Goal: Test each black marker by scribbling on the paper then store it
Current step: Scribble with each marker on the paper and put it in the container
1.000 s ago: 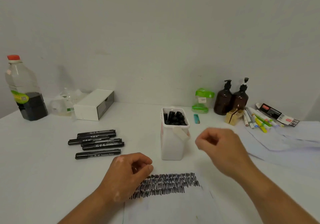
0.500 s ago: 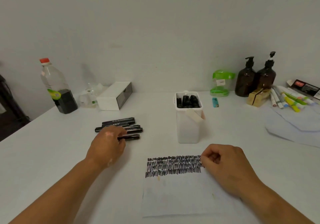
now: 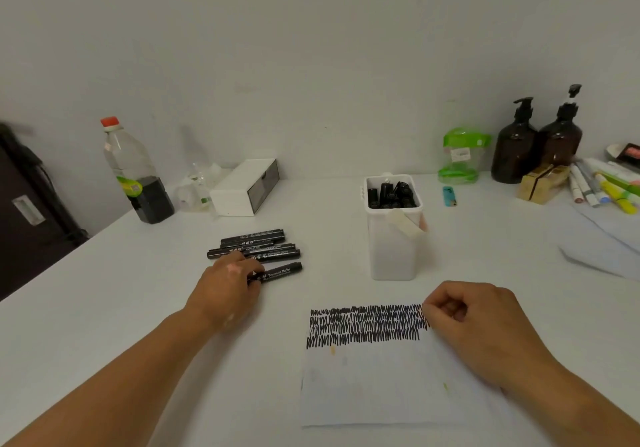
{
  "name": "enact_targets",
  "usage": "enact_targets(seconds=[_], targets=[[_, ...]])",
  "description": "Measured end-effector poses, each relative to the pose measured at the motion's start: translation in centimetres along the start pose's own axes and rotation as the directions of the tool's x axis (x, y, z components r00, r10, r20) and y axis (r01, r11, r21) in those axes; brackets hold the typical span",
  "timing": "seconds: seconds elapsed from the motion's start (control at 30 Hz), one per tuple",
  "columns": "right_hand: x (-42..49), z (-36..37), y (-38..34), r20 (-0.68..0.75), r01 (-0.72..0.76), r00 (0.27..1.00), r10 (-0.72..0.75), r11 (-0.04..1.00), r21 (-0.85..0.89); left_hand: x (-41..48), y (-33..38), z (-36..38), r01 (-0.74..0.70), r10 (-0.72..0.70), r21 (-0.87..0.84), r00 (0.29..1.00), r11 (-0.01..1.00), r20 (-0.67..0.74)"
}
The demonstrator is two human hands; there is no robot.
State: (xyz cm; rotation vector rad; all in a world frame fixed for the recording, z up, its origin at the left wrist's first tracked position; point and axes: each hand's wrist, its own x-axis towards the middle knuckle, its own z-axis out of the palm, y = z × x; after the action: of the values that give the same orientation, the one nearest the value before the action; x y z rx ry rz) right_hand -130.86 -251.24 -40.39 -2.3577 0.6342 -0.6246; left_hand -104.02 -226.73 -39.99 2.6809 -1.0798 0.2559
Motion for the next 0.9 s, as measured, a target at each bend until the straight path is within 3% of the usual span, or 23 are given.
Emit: enact_targets(seconds=[0.27,0.47,0.9], targets=[[0.0,0.0,-0.2,0.002,0.023,1.0,-0.023,0.999,0.039,-1.7,5.4,-1.1,-0.2,0.183,-0.21,0.978,0.957,-0.1],[-0.1,0.0,-0.5,0.11,-0.043,0.994,0.008,0.949,0.311,-3.0,11.5,-0.8,-0.336,0.324,-0.39,0.941,0.857,-0.098],[0.2,-0.4,-0.7,0.121,-0.119,0.99,0.069,0.87,0.478,-2.4,15.2,2.2,-0.446,0.473,-0.399,0.881,0.801,-0.034]])
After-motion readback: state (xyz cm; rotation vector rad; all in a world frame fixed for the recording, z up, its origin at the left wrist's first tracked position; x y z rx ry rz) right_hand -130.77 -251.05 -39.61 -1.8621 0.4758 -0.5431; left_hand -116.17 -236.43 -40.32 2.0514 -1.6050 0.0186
